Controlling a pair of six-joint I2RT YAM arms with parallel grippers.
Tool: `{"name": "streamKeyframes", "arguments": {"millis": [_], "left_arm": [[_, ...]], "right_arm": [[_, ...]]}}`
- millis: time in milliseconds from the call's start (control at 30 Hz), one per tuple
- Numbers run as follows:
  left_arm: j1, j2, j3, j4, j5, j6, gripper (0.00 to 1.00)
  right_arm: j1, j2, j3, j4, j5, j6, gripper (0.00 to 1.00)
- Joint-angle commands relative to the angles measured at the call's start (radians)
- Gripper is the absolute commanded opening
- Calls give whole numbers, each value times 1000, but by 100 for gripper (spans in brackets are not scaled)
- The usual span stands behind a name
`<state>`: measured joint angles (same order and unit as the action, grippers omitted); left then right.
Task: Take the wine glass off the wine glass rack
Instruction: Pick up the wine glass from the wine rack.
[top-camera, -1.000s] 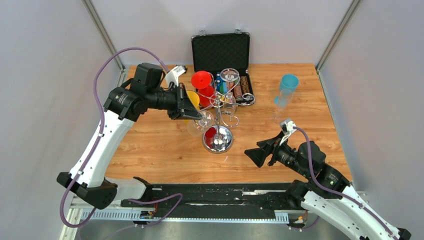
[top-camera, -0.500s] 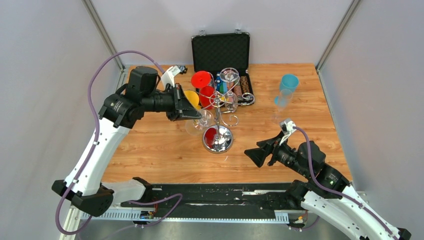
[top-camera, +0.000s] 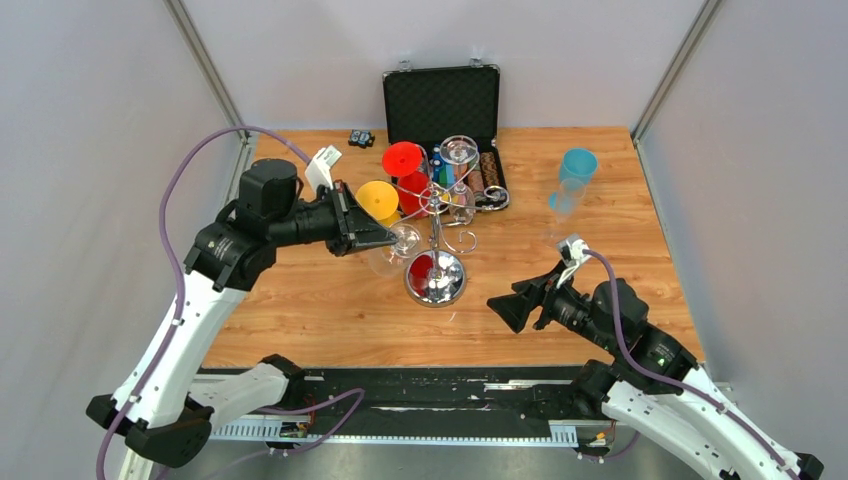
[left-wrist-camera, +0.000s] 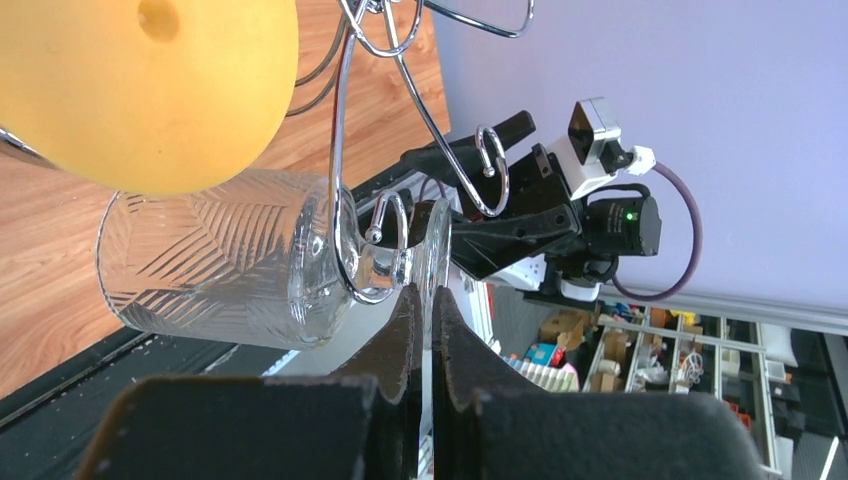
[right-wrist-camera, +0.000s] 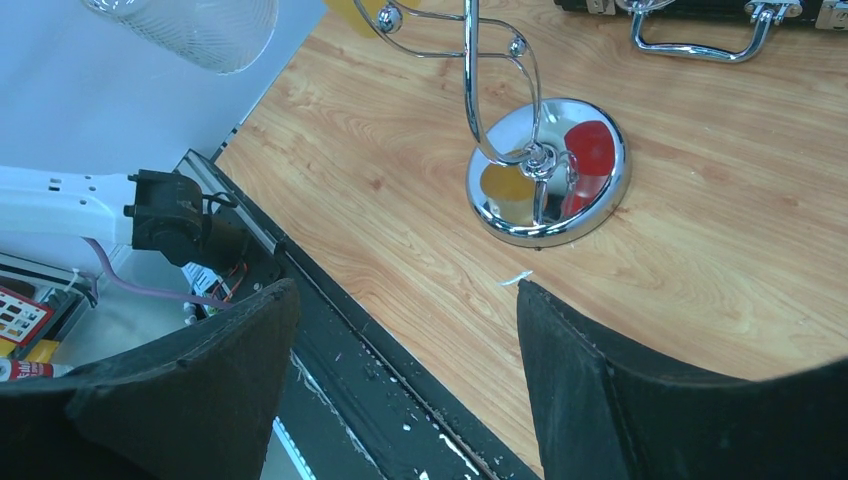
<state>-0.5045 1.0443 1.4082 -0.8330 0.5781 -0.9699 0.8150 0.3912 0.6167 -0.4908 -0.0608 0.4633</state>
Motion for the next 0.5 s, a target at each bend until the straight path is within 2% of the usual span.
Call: {"name": "streamKeyframes", "arguments": {"millis": [0,467], "left_arm": [[-5,-63,-16,136,-31,-62,0],[-4,-181,-136,303,-176,-208,0]], "right_arm": [[-2,-1,41,21,12,30,78],[-2,-1,51,21,13,44,78]]}}
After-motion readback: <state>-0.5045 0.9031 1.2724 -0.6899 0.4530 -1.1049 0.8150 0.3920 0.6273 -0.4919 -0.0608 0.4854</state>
